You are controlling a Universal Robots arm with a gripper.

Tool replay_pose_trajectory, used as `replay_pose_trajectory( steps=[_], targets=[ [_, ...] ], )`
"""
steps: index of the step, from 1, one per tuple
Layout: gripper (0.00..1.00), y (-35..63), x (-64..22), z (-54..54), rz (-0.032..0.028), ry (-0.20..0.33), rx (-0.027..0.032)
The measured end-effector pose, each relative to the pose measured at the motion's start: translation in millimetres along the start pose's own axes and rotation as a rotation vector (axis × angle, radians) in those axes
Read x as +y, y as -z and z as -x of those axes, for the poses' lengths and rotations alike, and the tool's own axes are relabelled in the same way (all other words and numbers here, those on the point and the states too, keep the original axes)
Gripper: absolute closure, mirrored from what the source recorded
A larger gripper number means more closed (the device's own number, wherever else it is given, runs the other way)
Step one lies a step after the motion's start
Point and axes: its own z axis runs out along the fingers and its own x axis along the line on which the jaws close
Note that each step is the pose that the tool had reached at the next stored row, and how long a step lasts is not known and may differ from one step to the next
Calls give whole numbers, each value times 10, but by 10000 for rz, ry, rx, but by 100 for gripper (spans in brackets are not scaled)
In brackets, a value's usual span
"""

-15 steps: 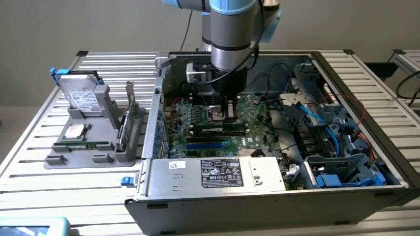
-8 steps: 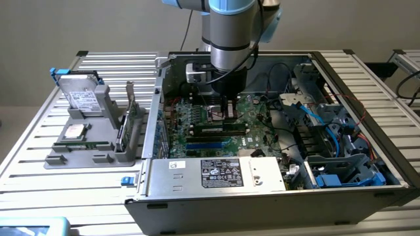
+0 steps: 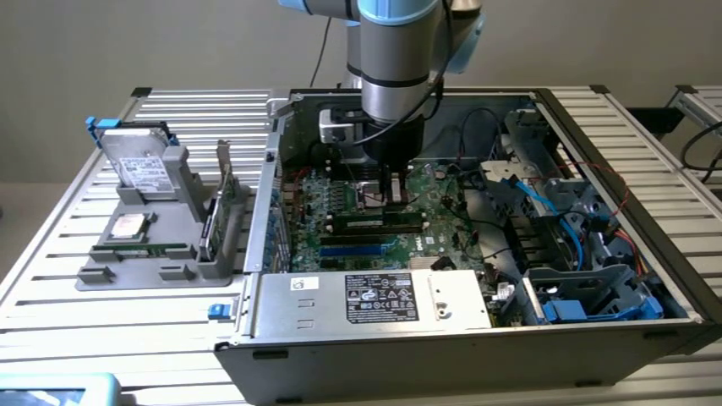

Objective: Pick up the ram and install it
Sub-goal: 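Insert the ram into the slot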

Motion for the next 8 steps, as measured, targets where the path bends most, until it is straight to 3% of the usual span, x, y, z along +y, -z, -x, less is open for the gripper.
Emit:
replay_pose_trajectory(
  steps=[8],
  targets=[
    [87, 0, 4, 0, -16, 52, -1]
  ],
)
